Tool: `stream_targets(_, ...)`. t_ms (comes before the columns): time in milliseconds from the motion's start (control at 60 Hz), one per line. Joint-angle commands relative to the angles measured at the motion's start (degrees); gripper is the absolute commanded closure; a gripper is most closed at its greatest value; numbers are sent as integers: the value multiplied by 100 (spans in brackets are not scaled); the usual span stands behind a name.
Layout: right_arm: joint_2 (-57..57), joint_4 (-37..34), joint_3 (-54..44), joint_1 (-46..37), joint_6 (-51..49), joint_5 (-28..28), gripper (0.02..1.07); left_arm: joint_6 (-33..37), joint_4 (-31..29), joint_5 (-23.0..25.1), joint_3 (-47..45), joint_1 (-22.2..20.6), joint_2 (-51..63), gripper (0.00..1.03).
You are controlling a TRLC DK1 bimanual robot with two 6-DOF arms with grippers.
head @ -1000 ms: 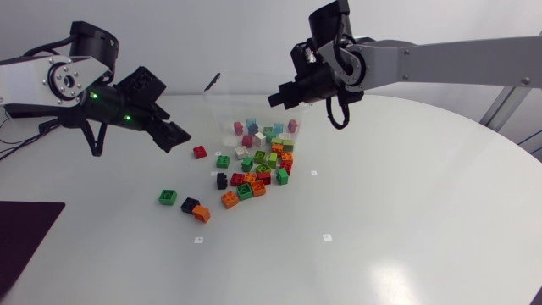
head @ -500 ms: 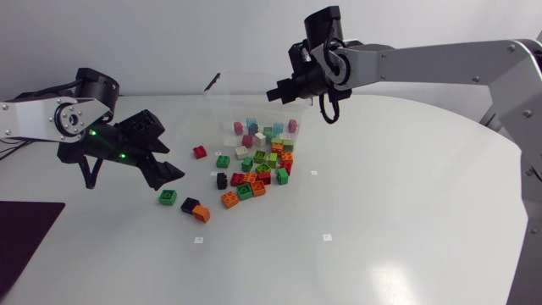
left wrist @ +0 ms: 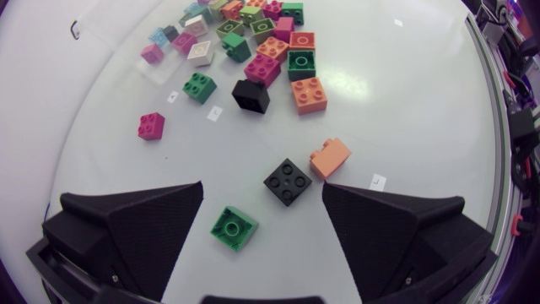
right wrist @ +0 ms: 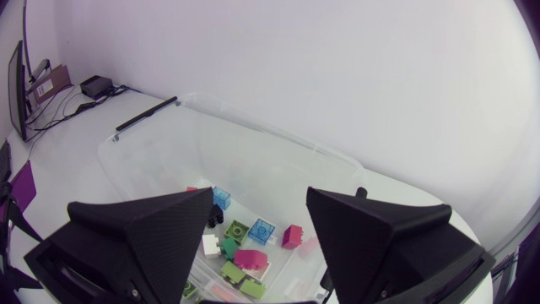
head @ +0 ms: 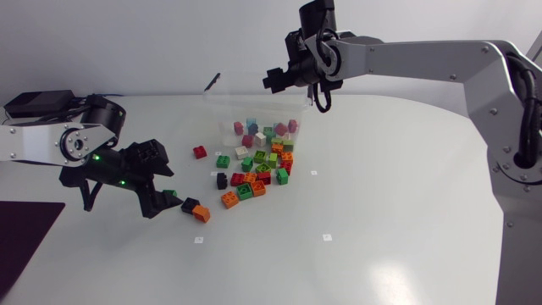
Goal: Place the duplo bricks in the container
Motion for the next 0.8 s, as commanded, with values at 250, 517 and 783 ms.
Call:
stream_targets(250, -1516, 187, -1648, 154, -214, -180, 14, 1319, -224, 161, 322, -148, 593, 5)
stream_targets(517, -2606, 407, -3115, 330, -266, -224, 14, 2365, -654, 152, 823, -157, 1191, 5)
stream_targets(783, -3388, 468, -4381, 524, -249, -338, 14, 2945, -821, -6, 1148, -174, 1692, 6)
